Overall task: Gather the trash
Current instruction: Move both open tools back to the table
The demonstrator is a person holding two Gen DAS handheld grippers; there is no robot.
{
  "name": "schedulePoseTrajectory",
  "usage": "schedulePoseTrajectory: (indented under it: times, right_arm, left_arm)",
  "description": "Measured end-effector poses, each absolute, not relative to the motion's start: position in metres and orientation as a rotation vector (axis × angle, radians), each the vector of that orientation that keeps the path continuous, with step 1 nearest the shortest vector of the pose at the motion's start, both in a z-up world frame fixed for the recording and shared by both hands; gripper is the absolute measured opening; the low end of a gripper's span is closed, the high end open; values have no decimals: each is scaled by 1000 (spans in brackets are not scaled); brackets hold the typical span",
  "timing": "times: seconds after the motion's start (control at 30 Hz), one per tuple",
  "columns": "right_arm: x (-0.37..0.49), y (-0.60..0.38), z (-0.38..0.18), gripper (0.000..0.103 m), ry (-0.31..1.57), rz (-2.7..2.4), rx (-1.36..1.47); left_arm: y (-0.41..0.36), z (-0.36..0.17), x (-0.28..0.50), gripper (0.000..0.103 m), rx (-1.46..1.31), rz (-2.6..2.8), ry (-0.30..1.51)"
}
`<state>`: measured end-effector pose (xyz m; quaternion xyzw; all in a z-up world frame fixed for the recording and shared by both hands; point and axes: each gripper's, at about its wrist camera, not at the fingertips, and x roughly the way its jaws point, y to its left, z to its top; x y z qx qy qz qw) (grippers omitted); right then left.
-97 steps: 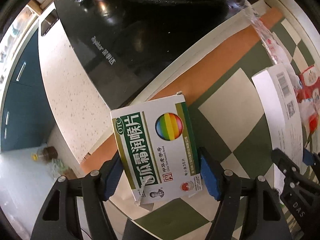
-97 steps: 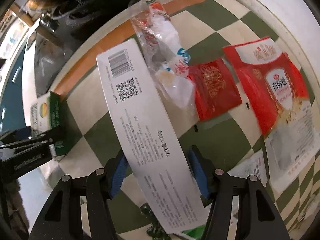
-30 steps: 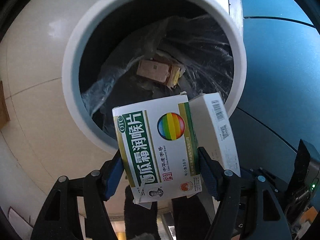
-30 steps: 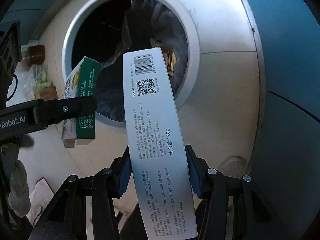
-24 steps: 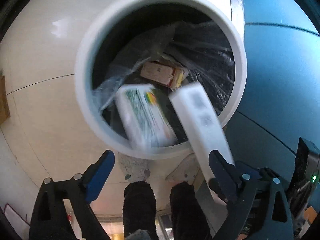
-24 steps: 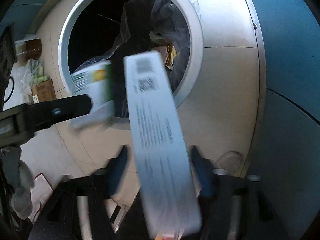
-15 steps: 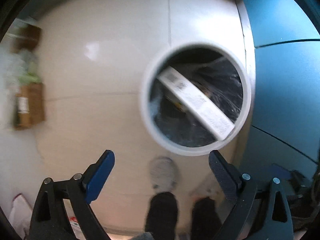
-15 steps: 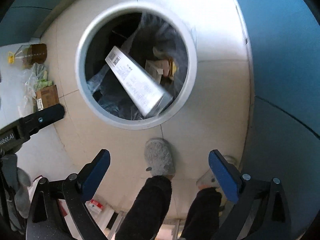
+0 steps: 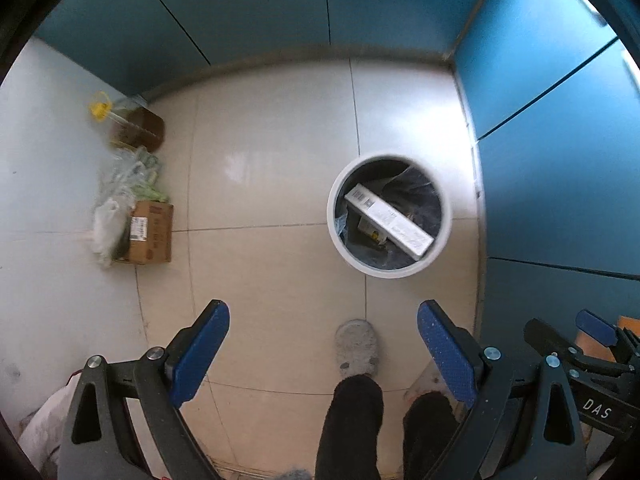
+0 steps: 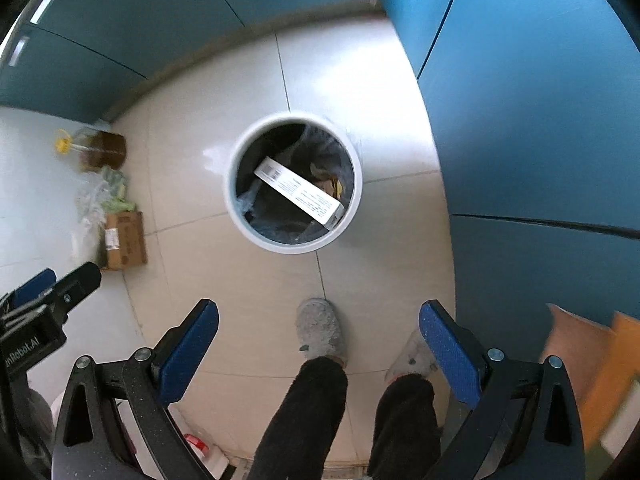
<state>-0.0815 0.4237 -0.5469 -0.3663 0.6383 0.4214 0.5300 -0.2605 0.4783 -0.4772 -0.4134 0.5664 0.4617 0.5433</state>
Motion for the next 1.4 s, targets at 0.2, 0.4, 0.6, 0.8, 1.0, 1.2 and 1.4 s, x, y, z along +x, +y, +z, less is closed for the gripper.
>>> schedulePoseTrajectory:
  times: [0.2, 0.4, 0.6, 0.8, 1.0, 1.2, 1.4]
  right_arm:
    - [-78, 394, -436, 101, 1437, 1071, -818]
    - [-53, 352, -349, 101, 1393, 1093, -702]
    - [7, 292, -261, 101, 1342, 1080, -491]
    - [120, 197, -203, 102, 1288, 909, -260]
    - [257, 58, -191, 102, 1294, 579, -66]
    - [364, -88, -226, 102, 1361, 256, 101]
    - [383, -160, -293, 102, 1490, 211, 160]
  left_arm:
    - [443, -384, -250, 96, -919, 1117, 1269]
    - [418, -312, -237, 96, -841, 1158, 1229]
    - [389, -229, -174, 96, -658, 1143, 1155]
    - [346, -185, -40, 96, -541, 935, 1112]
    - [273, -181, 117, 96, -465, 659, 1192]
    - [195, -215, 224, 96, -435, 479, 1319]
    - [121, -284, 266, 95, -456, 324, 1516]
